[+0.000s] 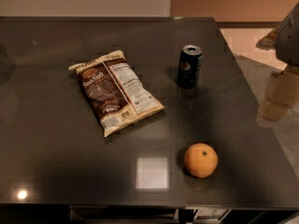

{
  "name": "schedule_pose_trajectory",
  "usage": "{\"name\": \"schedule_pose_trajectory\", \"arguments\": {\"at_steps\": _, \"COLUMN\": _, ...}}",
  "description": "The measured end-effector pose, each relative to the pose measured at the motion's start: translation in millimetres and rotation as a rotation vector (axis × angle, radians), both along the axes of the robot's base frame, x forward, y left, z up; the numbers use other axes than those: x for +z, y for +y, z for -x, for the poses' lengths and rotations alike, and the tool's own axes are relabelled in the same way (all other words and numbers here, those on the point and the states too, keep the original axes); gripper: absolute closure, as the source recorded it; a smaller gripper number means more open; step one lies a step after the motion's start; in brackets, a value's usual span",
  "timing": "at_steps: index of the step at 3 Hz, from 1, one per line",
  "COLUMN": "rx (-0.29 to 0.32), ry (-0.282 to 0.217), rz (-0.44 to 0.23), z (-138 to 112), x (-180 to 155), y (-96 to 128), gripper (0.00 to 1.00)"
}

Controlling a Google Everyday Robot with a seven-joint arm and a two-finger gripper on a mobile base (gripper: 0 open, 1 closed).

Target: Move orange near pepsi can

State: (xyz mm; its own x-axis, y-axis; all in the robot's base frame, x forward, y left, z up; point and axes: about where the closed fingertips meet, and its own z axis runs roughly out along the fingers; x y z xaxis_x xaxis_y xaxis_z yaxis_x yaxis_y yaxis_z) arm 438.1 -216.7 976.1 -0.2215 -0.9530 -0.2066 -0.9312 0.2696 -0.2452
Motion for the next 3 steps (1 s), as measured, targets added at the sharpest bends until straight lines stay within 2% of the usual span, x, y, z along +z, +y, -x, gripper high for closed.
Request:
{"name": "schedule_pose_trajectory", "arguments": {"at_steps": 1, "rx": 0.0, "ry": 0.0, "rz": 0.0, "z": 0.0, "x": 0.0, "y": 0.0, "gripper": 0.0}}
{"name": "schedule_pose_trajectory", "arguments": {"at_steps": 2, "rx": 0.056, "ry": 0.039, "rz": -0.042, "z": 11.9, "x": -9.4, "y": 8.8, "gripper": 0.0}}
{"name": "schedule_pose_trajectory", "arguments": {"at_steps": 3, "rx": 0.142, "ry": 0.078, "rz": -0.111, "z": 33.0, "x": -28.5, "y": 27.2, "gripper": 0.0}}
